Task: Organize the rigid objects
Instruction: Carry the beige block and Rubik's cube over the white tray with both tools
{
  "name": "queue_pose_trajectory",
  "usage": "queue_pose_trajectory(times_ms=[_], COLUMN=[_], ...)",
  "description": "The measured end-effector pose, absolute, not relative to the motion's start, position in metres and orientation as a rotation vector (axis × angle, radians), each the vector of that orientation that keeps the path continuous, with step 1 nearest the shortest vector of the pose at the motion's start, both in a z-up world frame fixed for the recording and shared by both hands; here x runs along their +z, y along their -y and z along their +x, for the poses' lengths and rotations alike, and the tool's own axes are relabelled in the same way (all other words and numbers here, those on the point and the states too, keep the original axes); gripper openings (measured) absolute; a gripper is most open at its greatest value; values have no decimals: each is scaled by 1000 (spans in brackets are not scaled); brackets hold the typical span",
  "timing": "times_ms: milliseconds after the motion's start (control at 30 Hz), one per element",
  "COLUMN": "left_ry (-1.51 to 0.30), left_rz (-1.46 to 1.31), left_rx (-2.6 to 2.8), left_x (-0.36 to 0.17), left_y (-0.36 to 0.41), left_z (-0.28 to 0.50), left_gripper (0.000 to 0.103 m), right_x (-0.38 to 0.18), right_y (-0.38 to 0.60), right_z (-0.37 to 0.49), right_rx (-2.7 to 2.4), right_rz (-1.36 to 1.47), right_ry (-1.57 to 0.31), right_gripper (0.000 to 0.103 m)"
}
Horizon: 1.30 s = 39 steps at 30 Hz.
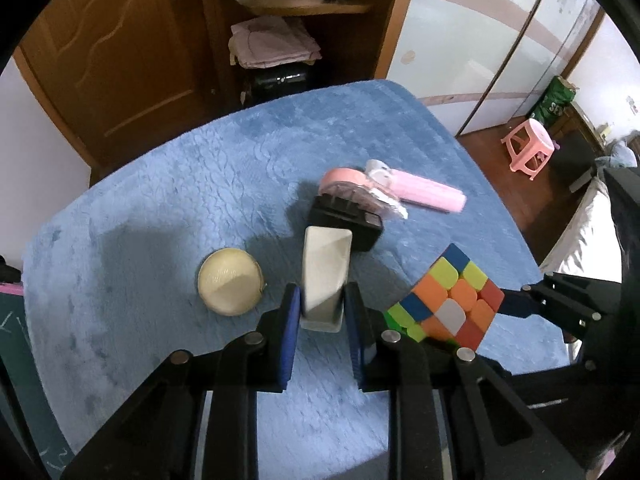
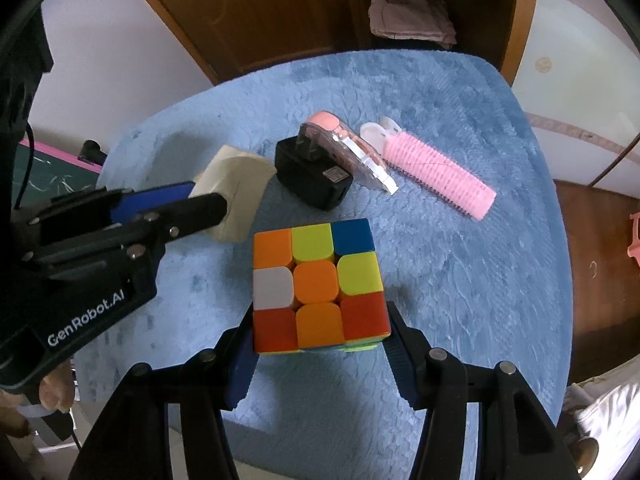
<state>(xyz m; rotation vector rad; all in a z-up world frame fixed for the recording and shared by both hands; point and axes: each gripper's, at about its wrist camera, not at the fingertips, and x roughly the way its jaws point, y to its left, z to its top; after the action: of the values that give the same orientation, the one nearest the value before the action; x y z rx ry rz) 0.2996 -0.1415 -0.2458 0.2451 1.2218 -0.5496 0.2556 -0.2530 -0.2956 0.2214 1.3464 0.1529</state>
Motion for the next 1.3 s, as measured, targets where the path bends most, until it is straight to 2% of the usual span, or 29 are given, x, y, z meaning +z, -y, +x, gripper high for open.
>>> queue_pose_trajectory(times_ms=[300,533,733,1000,1300], left_ry=[-1127,-1040,-1002,-997,-1134], left_rz=[249,218,183,167,190], left_rx=[-564,-538,-519,-522,-588], left_x=[-177,-109,-75,-71,-120], left_y=[132,104,85,58,35], left_z=[255,198,146,89,34], left_gripper=[24,24,24,24,23], right_x=[-260,-201,-152,-117,-128], right_y=[257,250,235,207,183], right_z=[228,185,148,94,35], right_rx=[159,176,152,141,133], right_rz=[258,243,177,99,70], right_ry=[-1295,-1204,-1147,-1108,-1133], right_gripper=[57,57,57,57,57])
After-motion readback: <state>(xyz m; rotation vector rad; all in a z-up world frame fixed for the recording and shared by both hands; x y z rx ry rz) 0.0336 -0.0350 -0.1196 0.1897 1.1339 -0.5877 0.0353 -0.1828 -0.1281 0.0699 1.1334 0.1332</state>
